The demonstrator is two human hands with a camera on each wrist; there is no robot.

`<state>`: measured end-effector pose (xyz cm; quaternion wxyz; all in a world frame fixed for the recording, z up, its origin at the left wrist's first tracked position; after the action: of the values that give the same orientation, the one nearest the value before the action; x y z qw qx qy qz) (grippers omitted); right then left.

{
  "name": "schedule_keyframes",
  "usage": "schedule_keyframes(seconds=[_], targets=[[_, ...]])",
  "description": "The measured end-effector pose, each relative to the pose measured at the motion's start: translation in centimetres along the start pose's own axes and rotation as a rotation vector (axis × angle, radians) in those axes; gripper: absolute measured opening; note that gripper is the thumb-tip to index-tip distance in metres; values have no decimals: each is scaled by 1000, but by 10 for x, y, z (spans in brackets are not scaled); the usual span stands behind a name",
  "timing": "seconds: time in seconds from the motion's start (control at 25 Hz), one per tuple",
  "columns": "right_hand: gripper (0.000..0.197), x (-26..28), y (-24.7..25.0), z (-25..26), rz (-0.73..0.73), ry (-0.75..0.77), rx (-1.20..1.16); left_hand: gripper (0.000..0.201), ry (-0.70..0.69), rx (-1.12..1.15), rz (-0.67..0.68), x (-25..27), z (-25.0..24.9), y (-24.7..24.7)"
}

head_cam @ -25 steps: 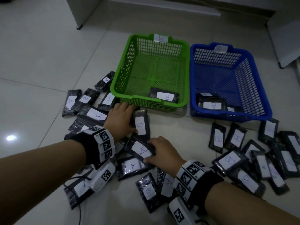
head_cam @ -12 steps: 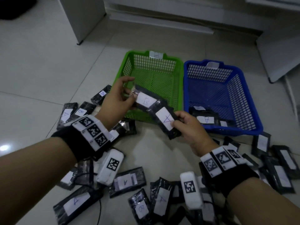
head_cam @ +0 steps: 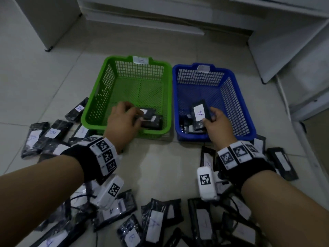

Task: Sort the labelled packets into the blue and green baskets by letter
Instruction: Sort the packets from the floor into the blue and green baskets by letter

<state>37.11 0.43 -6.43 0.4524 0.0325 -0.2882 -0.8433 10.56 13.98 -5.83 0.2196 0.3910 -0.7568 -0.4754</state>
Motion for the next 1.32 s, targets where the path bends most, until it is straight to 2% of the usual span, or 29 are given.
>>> schedule_keyframes(seconds=[0.08,0.16,0.28,0.4,0.48,0.56,0.64,0.68,0.76,0.84,1.0,1.12,1.32], targets=[[50,1,4,-5,44,4,175,21,-110,-71,58,13,-21,-9],[50,7,5,-8,110,26,408,18,-117,-114,126,23,-35,-15],[51,27,20,-1,231,122,604,20,-121,-114,134,23,-54,-4],[46,55,57,13,365,316,735,20,-354,-106,254,18,-108,-2],[44,70,79,4,524,332,842,19,-426,-92,391,24,-144,-20],[39,74,89,-21,627,281,896,20,-345,-76,537,33,-164,-57],[36,68,89,-49,619,203,834,28,-173,-72,623,40,-170,-103],[37,64,85,-62,611,194,797,35,-72,-38,620,42,-168,-124],[42,58,68,-83,634,270,799,54,115,76,540,44,-163,-153],[45,52,52,-100,656,378,903,68,217,130,495,49,-166,-174],[49,38,43,-112,623,411,1092,66,337,248,463,57,-164,-194],[53,40,41,-115,659,399,1075,47,360,241,508,60,-159,-194],[36,38,41,-92,665,456,1114,17,169,402,394,76,-163,-142]])
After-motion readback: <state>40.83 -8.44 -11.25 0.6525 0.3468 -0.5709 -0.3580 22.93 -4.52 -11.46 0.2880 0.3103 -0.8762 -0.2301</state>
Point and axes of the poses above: each hand's wrist, its own x-axis away from the middle knuckle, its own y-axis out of the back of the hand, z = x × y, the point moved 7 cm from there along -x, towards the middle knuckle, and after that the axes turned 9 degrees about z, right-handed, at the moved point
